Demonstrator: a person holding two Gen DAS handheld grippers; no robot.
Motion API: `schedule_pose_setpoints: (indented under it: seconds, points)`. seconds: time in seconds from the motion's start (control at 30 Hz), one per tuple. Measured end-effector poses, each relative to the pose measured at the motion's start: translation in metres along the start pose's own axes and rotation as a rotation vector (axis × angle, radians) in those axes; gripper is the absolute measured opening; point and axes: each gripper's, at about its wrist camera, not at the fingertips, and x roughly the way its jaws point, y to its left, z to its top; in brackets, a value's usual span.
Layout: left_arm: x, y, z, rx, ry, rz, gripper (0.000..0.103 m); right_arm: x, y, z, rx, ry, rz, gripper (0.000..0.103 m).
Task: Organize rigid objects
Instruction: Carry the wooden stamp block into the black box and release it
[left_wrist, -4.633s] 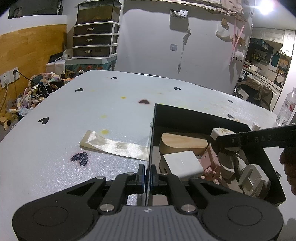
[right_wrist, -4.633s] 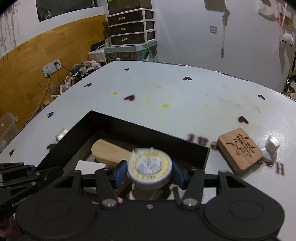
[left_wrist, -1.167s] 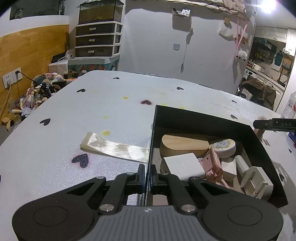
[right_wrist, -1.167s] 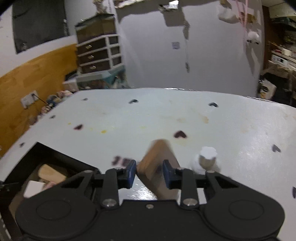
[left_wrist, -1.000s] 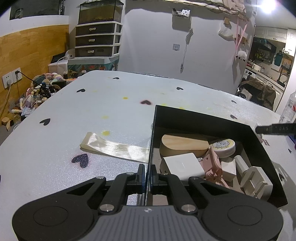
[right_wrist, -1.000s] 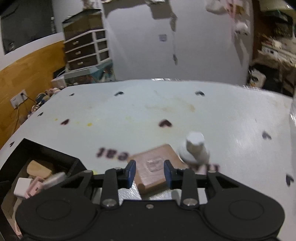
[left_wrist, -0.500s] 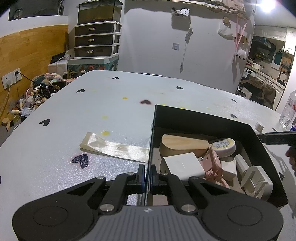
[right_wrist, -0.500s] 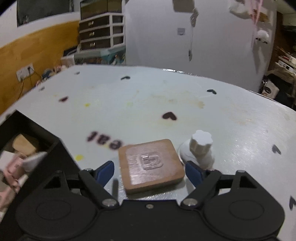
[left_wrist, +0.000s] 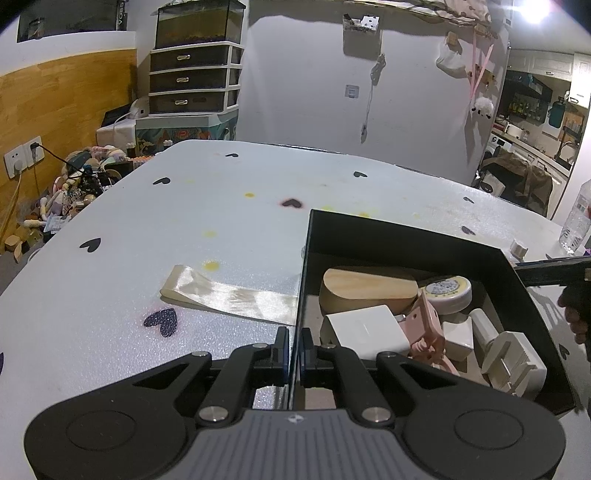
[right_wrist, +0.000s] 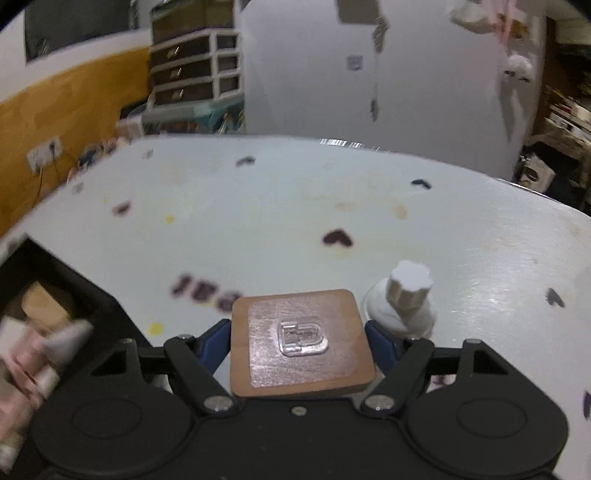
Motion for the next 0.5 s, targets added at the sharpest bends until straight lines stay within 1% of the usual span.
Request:
schedule_pose_setpoints:
  seconds: [0.13,0.23,0.3,0.37,0.5]
  points:
    - [0.000,0.000,0.000,-0.002,-0.001,-0.001,0.005,-0.049,0.013,0.013,0.075,-0.089,0.065,0.078]
    - [-0.001,0.001,0.001,-0.003,-0.003,-0.003,0.005,-0.078,0.034,0.022,0.099,-0.116,0.115,0.078]
    - [-0.001,0.001,0.001,-0.003,-0.003,-0.004,0.005,-0.087,0.049,0.027,0.121,-0.101,0.158,0.078]
    - [-0.001,0.001,0.001,-0.005,-0.005,-0.007,0.005,-0.091,0.064,0.028,0.147,-0.067,0.207,0.078]
    - [-0.001,0.002,0.000,-0.005,-0.008,-0.015,0.004,-0.086,0.097,0.025,0.180,0.035,0.275,0.078]
